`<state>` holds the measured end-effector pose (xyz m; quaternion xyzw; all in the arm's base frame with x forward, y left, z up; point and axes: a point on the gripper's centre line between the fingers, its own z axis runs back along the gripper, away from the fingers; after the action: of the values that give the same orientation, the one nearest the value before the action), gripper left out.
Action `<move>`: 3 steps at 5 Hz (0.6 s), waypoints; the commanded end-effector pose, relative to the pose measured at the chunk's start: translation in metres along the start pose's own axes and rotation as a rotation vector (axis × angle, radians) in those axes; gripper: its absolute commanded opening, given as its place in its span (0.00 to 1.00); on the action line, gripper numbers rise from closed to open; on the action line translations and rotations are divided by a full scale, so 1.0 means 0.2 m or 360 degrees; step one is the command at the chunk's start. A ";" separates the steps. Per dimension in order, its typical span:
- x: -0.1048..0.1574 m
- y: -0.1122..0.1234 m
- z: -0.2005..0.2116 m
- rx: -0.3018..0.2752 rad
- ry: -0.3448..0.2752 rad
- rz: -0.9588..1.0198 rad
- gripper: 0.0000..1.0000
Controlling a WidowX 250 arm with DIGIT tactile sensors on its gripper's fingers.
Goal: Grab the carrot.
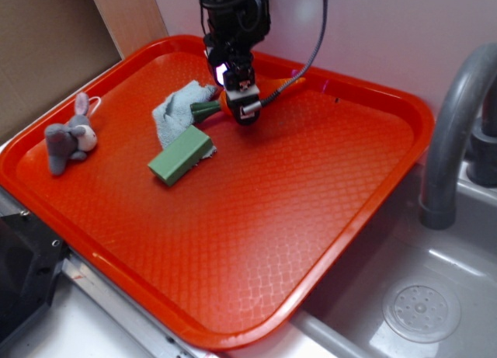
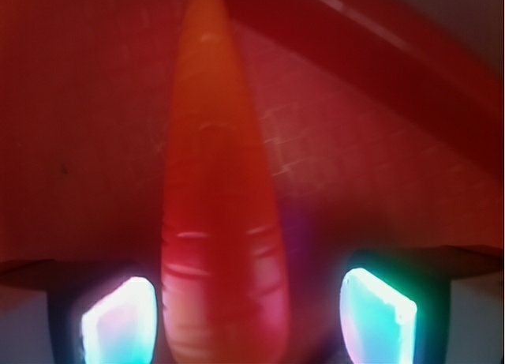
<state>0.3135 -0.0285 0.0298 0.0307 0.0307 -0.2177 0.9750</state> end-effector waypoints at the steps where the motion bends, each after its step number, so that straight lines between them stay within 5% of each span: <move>1: 0.01 -0.08 0.01 -0.0006 -0.0039 -0.0039 0.98; 2: 0.00 -0.11 0.02 0.0031 -0.0049 -0.0039 0.00; 3: -0.01 -0.13 0.01 0.0057 -0.0039 -0.0033 0.00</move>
<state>0.3009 -0.0425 0.0206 0.0435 0.0377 -0.2207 0.9737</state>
